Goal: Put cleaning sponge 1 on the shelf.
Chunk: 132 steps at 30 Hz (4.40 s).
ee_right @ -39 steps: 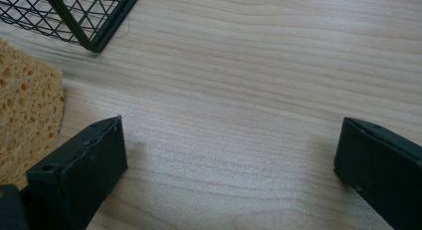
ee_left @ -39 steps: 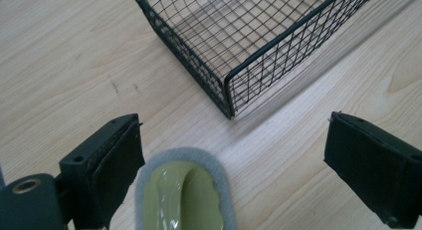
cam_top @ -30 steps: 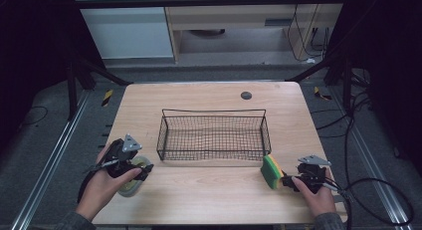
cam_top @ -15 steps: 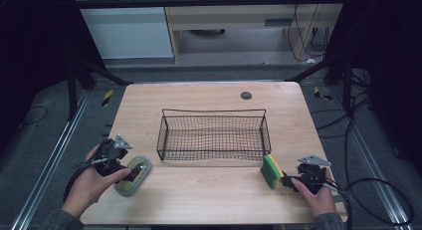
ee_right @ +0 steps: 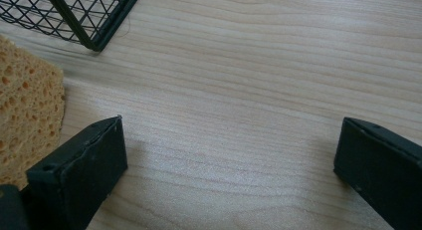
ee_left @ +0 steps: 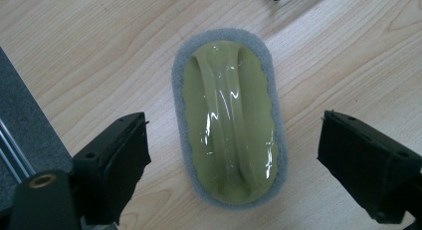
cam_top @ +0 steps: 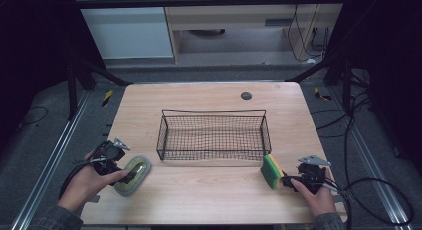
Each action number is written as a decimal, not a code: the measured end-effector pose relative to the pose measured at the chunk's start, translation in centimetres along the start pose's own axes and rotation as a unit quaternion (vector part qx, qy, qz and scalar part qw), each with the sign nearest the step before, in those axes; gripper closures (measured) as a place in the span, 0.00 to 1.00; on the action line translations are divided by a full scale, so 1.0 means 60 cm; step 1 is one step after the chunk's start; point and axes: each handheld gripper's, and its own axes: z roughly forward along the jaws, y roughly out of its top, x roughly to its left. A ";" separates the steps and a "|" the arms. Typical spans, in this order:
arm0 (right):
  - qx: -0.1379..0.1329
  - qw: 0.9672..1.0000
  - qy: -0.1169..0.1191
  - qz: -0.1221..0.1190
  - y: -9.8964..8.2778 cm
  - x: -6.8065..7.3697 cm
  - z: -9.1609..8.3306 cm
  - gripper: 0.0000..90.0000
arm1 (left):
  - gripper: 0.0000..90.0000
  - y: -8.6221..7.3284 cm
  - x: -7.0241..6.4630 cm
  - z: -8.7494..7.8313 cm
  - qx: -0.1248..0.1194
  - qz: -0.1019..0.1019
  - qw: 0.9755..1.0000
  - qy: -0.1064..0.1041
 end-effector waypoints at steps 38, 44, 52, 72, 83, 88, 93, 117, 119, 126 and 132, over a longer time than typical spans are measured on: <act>0.000 1.000 0.002 -0.002 -0.001 0.000 -0.001 0.01 | 0.67 0.015 0.015 0.054 0.083 -0.027 0.996 -0.032; 0.000 1.000 0.003 -0.002 -0.001 0.000 -0.001 0.01 | 0.70 0.013 0.018 0.060 0.088 -0.026 0.995 -0.035; 0.000 1.000 0.003 -0.001 -0.001 0.000 -0.001 0.01 | 0.76 0.016 0.019 0.061 0.087 -0.021 0.996 -0.032; 0.000 1.000 0.004 -0.001 -0.001 0.000 -0.001 0.01 | 0.78 0.023 0.030 -0.010 0.045 0.074 0.996 -0.025; 0.000 1.000 0.013 -0.013 0.002 0.005 0.002 0.00 | 0.78 0.045 0.042 -0.050 0.013 0.133 0.990 -0.035; 0.000 1.000 0.014 -0.014 0.002 0.005 0.002 0.01 | 0.78 0.050 0.061 -0.066 0.003 0.143 0.989 -0.040; -0.001 1.000 0.020 -0.022 0.002 0.005 0.003 0.01 | 0.78 0.063 0.081 -0.083 -0.015 0.154 0.987 -0.044; 0.001 0.999 0.032 -0.029 0.003 0.007 0.003 0.01 | 0.78 0.162 0.058 -0.143 -0.069 0.226 0.972 0.003; 0.001 0.999 0.034 -0.031 0.003 0.006 0.003 0.01 | 0.78 0.166 0.057 -0.147 -0.067 0.228 0.971 0.007; 0.001 0.999 0.033 -0.034 0.003 0.006 0.003 0.01 | 0.78 0.177 0.045 -0.160 -0.068 0.251 0.965 0.015; 0.000 0.999 0.033 -0.034 0.003 0.006 0.003 0.01 | 0.78 0.186 0.031 -0.158 -0.075 0.261 0.962 0.016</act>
